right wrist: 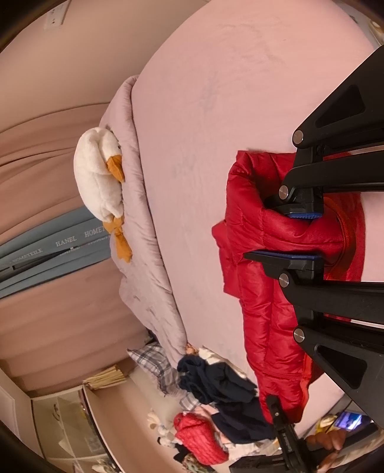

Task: Fold large clothes
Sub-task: 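Hold the folded hem over the jacket with both tools, then lower the folded hem onto the jacket body and open both tools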

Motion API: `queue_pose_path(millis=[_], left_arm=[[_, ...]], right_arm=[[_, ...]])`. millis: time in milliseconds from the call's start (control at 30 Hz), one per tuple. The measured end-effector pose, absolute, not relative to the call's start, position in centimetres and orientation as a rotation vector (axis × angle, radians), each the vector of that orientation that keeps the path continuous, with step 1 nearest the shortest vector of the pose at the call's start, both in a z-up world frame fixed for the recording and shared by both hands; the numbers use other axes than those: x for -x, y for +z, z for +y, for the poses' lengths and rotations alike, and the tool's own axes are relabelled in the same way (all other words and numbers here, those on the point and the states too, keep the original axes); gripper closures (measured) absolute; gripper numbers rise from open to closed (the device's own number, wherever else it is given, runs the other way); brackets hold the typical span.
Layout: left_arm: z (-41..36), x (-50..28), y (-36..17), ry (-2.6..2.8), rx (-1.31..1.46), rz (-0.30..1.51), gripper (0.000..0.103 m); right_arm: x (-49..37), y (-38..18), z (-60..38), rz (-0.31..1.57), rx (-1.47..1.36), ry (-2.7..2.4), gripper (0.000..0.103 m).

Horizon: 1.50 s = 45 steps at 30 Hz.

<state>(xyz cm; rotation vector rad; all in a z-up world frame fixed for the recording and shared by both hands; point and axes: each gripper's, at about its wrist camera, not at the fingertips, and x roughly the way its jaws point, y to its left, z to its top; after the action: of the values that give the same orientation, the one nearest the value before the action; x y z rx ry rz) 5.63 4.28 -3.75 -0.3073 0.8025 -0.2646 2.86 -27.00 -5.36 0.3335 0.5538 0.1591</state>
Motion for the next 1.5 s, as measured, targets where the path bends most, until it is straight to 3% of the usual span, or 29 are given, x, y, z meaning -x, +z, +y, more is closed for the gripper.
queue_pose_path(millis=[1500], left_arm=[[3.0,-12.0,-6.9,-0.200,0.236,0.886,0.084]], right_arm=[[-7.6,-6.3,-24.5,0.655,-0.312,0.089,0.086]])
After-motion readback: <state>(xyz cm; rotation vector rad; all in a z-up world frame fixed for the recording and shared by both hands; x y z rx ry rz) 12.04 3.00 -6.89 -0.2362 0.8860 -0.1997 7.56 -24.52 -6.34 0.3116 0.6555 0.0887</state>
